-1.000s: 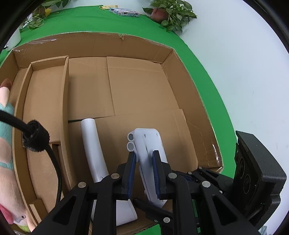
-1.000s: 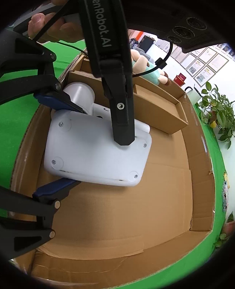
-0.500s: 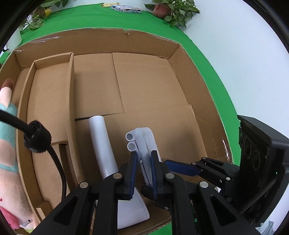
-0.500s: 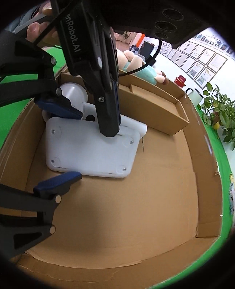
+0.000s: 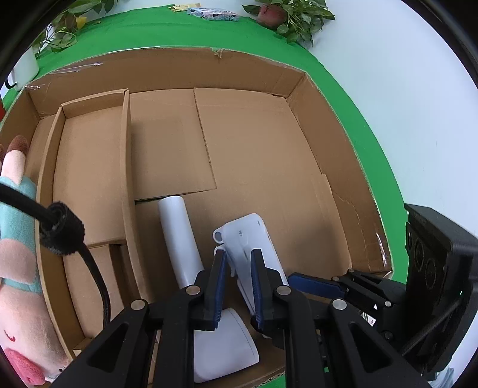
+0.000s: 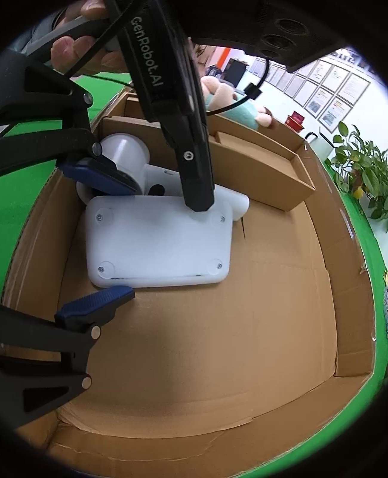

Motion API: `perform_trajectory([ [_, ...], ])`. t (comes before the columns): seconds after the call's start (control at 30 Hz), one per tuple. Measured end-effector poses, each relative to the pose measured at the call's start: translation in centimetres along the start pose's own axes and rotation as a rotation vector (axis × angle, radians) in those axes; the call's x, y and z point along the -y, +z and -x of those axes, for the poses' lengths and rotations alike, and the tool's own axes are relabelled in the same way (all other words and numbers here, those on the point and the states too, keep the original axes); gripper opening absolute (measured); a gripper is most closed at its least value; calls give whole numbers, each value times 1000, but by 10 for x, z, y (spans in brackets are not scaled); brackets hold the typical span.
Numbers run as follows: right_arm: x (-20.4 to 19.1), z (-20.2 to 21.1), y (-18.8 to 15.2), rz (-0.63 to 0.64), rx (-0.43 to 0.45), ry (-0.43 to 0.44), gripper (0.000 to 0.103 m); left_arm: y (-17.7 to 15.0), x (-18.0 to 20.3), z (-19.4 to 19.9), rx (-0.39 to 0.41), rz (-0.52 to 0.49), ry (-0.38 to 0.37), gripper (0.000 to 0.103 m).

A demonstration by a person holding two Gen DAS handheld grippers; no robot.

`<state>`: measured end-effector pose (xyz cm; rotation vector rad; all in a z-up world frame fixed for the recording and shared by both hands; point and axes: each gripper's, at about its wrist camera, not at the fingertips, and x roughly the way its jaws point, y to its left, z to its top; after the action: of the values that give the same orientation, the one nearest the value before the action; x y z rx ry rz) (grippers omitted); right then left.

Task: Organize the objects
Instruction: 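Lower the white device beside the fan and open the right gripper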

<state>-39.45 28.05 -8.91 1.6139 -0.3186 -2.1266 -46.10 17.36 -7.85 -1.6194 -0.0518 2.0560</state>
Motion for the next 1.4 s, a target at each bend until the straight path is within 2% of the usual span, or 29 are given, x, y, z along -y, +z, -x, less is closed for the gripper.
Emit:
perform_trajectory([
  [0.07,1,1,3,-2,6,-3,63,3,0,-5,-6,-2,20,16],
  [0.23,3,-1,11,-18,2,15,63,8,-4,-7,0,16,10,16],
  [0.37,6,-5,17,-10,17,-16,62,12,-4,-14,-13,14,24,16],
  [0.43,10,-7,17,-21,18,-16,50,14,-5,-16,-14,14,23,16],
  [0.53,12,-10,13,-37,0,6,39,15,-4,-16,-15,15,10,16],
  [0.8,1,-3,-4,11,-18,-39,39,14,-4,-18,-20,17,-10,16],
  [1.0,-5,-2,-2,22,-33,-78,40,12,-3,-12,-4,7,-9,16],
  [1.07,-5,0,-2,23,-15,-101,48,10,0,-2,41,-1,41,16],
  [1.13,-6,6,-4,31,20,-141,77,6,5,15,122,-17,122,18],
  [1.17,-7,11,-6,35,55,-176,80,2,8,28,179,-29,134,23],
  [1.23,-6,23,-12,42,113,-215,81,-11,11,54,275,-34,140,37],
  [1.3,-7,35,-19,54,178,-264,81,-24,14,75,361,-37,170,55],
  [1.4,-14,51,-33,81,274,-328,81,-56,24,105,489,-65,255,68],
])
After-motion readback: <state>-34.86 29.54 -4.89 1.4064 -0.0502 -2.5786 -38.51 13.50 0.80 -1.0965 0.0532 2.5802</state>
